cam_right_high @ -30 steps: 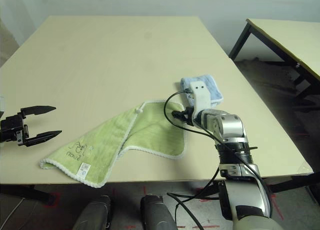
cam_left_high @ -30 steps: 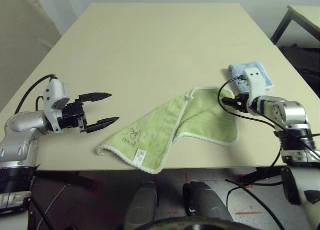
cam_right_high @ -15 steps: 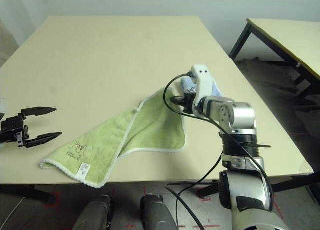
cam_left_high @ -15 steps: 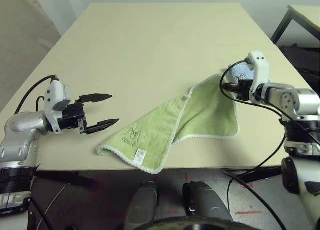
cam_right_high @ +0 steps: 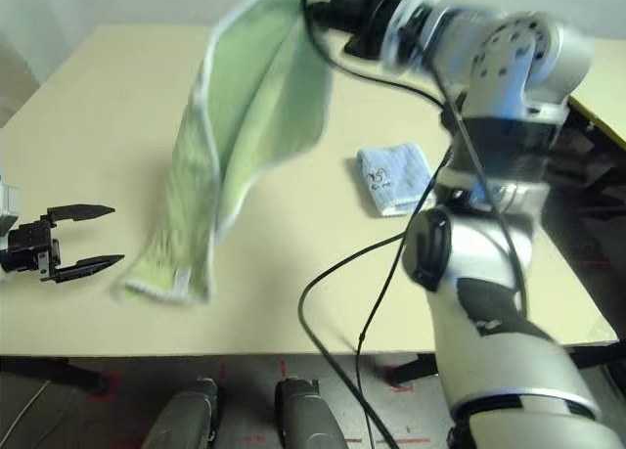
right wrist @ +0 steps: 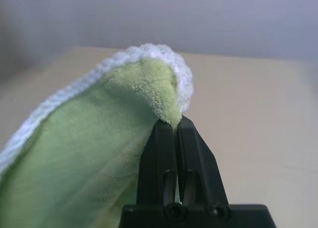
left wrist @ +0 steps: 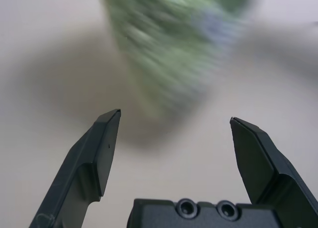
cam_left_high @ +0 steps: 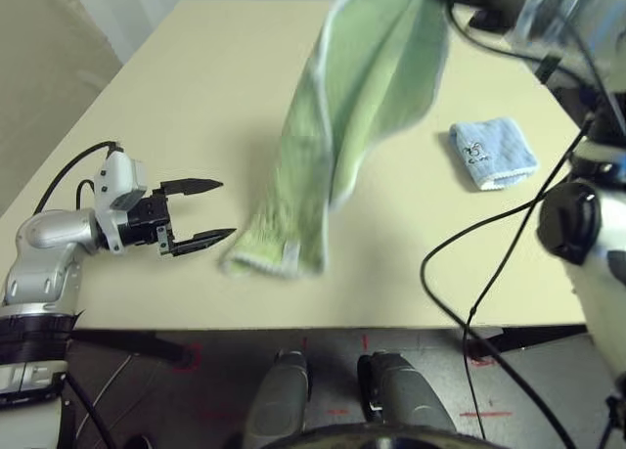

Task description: Fold the towel and set it aside.

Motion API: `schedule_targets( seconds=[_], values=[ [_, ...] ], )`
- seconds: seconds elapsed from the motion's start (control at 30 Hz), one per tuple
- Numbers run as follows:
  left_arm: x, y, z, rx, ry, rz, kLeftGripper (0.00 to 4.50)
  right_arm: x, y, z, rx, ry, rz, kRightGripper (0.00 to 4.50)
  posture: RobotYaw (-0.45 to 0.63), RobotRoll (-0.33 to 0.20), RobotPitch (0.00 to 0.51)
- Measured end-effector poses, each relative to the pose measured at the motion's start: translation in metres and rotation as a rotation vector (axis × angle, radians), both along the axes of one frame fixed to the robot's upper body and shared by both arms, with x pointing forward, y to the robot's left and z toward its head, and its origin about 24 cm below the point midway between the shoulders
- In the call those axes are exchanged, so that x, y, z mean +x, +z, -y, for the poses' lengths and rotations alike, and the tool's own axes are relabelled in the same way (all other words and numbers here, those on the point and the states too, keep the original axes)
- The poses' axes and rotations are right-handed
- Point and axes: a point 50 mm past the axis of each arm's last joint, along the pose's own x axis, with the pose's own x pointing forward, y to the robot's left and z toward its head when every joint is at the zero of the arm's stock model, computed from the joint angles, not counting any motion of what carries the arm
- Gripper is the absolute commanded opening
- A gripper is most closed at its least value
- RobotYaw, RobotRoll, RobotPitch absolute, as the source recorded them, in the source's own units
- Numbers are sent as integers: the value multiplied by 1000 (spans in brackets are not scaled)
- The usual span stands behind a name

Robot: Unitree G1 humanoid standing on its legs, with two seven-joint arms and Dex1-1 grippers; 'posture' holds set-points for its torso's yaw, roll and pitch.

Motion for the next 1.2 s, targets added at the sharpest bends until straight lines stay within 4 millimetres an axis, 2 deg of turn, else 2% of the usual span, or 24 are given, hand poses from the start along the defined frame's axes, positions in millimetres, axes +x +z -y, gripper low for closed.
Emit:
schedule_targets(
  seconds=[0.1,0.17,0.23,0.27,0.37,0.43,0.5,0.6,0.77,0.87,0.97,1.03,1.2],
  values=[
    [0,-1,1,-3,-1,2,4500,-1,-1,2,-52,44,-66,56,64,0,105],
    [0,-1,1,-4,-3,2,4500,-7,-8,-10,-33,197,-200,56,64,0,105],
    [0,-2,1,-4,-4,0,4500,-25,-8,-32,18,434,-323,56,64,0,105],
    [0,-2,2,-3,-6,0,4500,-40,-6,-47,42,591,-381,56,58,0,106],
    [0,-2,2,-3,-7,-2,4500,-70,3,-72,105,883,-464,56,57,0,106],
    [1,-2,3,-1,-12,-1,4500,-81,13,-81,143,995,-463,56,57,0,105],
    [1,-3,4,-2,-16,-3,4500,-87,31,-87,200,1080,-392,56,57,0,104],
    [2,-6,8,-3,-28,-13,4500,-94,53,-86,270,1119,-302,56,57,0,103],
    [2,-7,9,2,-36,-16,4500,-85,62,-79,426,1068,-269,56,56,0,106],
    [2,-7,10,3,-38,-17,4500,-83,75,-74,537,1052,-240,56,63,0,109],
    [1,-7,10,3,-38,-18,4500,-83,80,-70,576,1019,-234,56,64,0,111],
    [1,-7,10,4,-40,-16,4500,-79,71,-68,559,969,-259,56,63,0,111],
    [1,-3,15,13,-61,3,4500,-59,22,-67,522,827,-403,56,61,0,115]
  ],
)
